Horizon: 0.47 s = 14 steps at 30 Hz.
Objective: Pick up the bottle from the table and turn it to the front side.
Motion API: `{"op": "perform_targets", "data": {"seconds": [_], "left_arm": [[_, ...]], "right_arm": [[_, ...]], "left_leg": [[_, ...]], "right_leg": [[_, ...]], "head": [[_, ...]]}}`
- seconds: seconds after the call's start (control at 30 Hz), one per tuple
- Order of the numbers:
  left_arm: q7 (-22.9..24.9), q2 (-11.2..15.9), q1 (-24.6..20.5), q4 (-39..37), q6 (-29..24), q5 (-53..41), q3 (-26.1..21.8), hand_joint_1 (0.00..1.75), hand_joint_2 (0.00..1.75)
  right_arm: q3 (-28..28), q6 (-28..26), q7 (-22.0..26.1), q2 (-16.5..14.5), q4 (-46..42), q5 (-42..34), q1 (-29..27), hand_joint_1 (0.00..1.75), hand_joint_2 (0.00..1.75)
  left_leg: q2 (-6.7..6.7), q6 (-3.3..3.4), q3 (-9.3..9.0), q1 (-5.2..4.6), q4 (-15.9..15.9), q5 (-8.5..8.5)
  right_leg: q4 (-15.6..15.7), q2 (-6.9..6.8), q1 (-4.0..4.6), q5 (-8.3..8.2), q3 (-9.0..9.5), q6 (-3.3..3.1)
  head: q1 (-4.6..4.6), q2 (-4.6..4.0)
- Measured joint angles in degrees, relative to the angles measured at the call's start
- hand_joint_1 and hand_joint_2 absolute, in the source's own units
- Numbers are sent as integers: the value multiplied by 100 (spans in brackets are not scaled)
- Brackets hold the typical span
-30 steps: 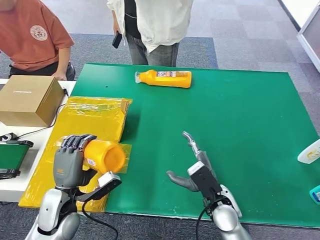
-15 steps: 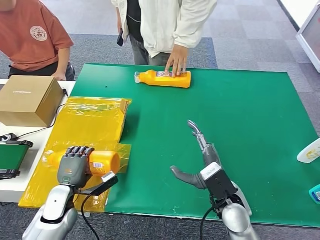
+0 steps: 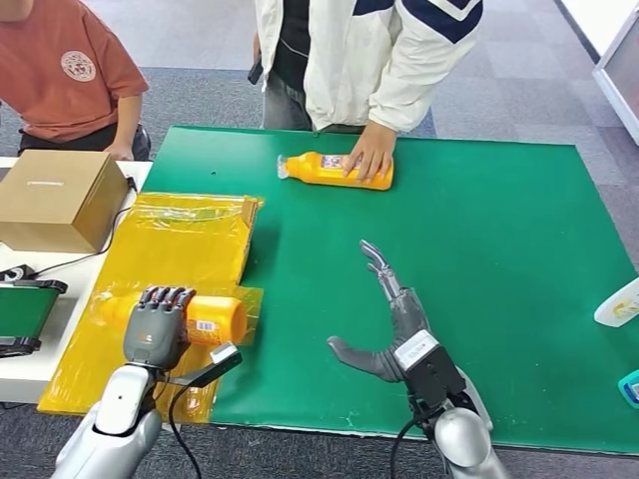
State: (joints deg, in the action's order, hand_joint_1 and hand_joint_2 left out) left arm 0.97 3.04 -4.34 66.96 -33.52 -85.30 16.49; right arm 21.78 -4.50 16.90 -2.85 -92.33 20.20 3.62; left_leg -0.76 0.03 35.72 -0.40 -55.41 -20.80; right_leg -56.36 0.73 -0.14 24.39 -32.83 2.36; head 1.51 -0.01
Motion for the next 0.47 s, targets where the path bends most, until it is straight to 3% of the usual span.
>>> {"op": "perform_targets", "data": {"seconds": [0.03,0.17,0.47], "left_arm": [[-1,-3,-65,-45,-10,-4,20,3,175],[1,-48,-275,-210,-29,-5,82,0,0],[-36,-94,-350,-209,-61,211,311,0,0]], "right_arm": [[30,1,5,1,1,-16,20,0,175],[128,2,10,1,3,-56,59,0,175],[217,-30,8,17,3,-104,61,0,175]], "left_leg": [[0,0,0,0,0,1],[0,3,0,0,0,5],[0,3,1,0,0,4]], "right_leg": [[0,0,0,-1,0,0],[0,0,0,-4,1,0],[0,0,0,-3,1,-1]], "head": [[0,-1],[0,-1],[0,0]]}}
